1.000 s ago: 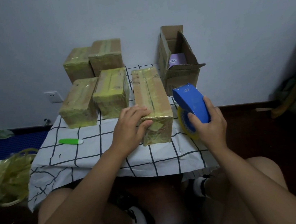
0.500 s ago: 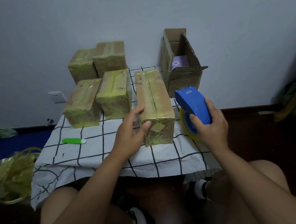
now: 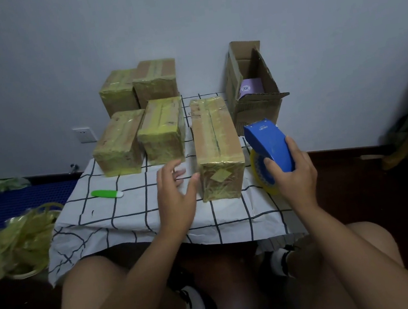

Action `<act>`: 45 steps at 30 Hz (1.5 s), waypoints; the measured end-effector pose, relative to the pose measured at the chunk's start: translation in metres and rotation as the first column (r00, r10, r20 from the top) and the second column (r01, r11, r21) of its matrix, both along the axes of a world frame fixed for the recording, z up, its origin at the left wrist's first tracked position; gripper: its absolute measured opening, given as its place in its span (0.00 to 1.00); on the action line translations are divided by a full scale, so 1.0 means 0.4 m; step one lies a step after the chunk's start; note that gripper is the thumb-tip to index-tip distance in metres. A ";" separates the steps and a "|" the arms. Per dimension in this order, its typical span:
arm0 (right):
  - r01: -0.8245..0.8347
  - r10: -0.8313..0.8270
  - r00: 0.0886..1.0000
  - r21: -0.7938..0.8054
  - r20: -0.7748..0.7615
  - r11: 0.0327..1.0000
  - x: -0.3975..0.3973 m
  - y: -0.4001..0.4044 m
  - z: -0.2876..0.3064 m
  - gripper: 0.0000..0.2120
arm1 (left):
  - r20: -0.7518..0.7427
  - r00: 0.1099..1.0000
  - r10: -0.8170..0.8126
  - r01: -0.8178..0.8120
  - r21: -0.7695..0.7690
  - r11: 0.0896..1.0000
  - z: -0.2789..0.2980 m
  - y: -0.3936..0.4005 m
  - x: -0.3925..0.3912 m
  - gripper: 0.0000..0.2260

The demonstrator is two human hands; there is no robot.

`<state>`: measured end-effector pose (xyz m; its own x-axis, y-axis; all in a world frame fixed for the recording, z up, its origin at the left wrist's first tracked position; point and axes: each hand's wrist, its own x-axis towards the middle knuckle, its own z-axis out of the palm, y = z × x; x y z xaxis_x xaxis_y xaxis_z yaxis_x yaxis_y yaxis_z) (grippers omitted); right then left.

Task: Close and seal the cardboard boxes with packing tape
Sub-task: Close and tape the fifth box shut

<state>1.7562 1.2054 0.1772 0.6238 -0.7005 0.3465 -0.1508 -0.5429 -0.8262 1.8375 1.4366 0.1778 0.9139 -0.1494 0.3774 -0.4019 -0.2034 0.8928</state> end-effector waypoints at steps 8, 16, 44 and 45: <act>-0.004 0.004 1.000 -0.025 -0.009 1.000 0.000 -0.001 -0.001 0.35 | -0.001 0.996 0.094 -0.094 0.043 0.995 -0.049 -0.052 -0.112 0.12; -0.007 0.007 1.000 -0.019 -0.011 1.000 0.000 -0.002 -0.003 0.35 | -0.019 0.989 0.146 -0.145 0.045 0.988 -0.009 -0.073 -0.081 0.12; -0.008 0.008 1.000 -0.005 0.015 1.000 0.000 -0.001 -0.002 0.35 | 0.176 0.963 0.206 -0.222 0.074 0.972 -0.004 -0.080 -0.026 0.16; -0.005 0.005 1.000 -0.003 0.016 1.000 0.000 -0.001 -0.003 0.35 | 0.146 0.965 0.216 -0.224 0.044 0.974 -0.007 -0.085 -0.026 0.16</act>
<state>1.7562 1.2050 0.1759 0.6219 -0.6960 0.3590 -0.1345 -0.5465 -0.8266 1.8271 1.4027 0.1752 0.8657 0.0234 0.5001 -0.4611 -0.3520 0.8146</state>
